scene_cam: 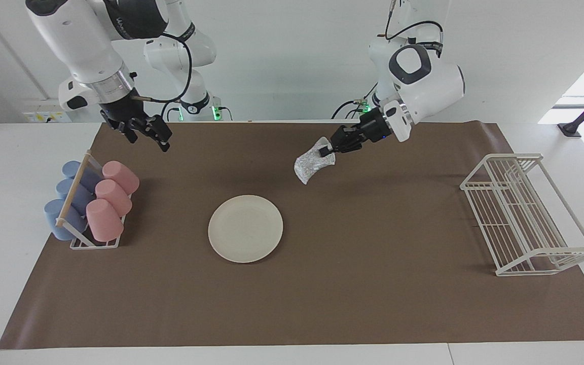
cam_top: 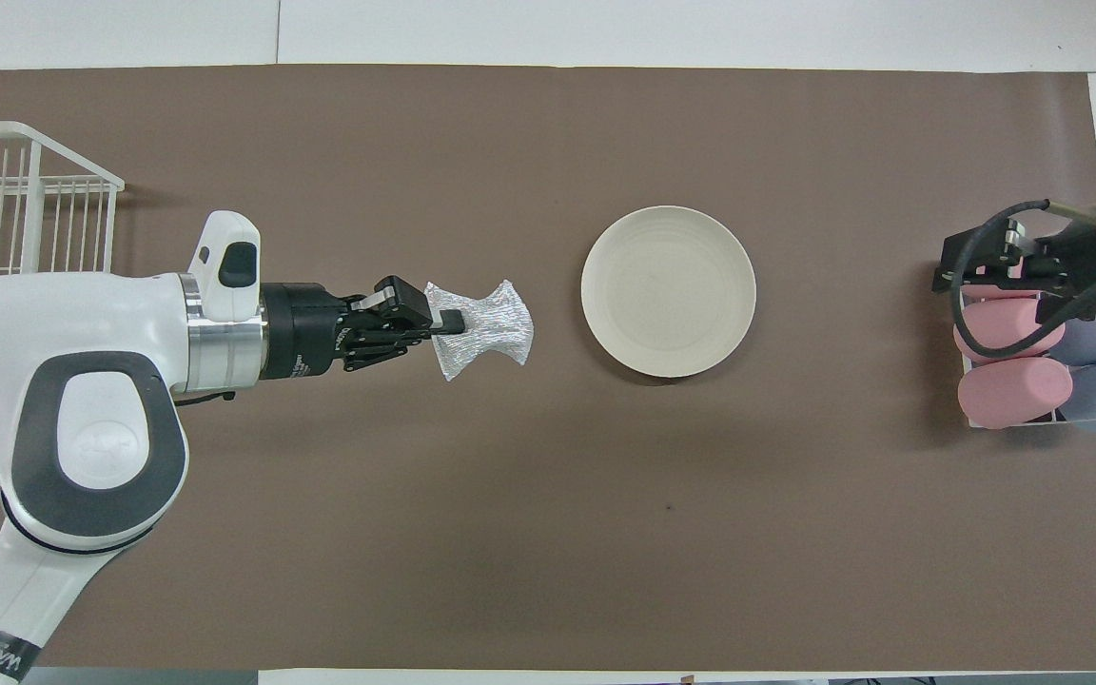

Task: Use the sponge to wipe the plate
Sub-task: 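Withdraw the right gripper to rest while the left gripper holds the sponge, then lower the sponge into the wire rack with the left gripper and release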

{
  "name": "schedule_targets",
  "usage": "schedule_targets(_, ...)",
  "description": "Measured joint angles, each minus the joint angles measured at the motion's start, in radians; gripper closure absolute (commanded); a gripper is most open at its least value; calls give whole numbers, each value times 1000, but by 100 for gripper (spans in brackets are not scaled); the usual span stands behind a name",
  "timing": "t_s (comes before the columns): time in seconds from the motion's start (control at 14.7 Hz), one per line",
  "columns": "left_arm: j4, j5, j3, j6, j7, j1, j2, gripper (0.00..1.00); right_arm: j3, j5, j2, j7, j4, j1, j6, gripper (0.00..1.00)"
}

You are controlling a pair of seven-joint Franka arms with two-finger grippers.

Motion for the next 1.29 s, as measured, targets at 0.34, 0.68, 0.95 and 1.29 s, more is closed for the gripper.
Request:
schedule_targets(0.34,-10,404,2,-37,-61,64,35,100,0,-14,4,-153,3,-11,27,0)
schedule_targets(0.68,41,793,3,-137,-119,120,49,100,0,-15,4,-243,8,-54,-37,0)
schedule_targets(0.95,192,1111,-8,-314,-163,116,90,100,10,-15,4,-243,8,-53,-33,0)
schedule_targets(1.29,256,1455,-14,-481,-261,36,143,100,10,-15,4,-249,7,-53,-33,0)
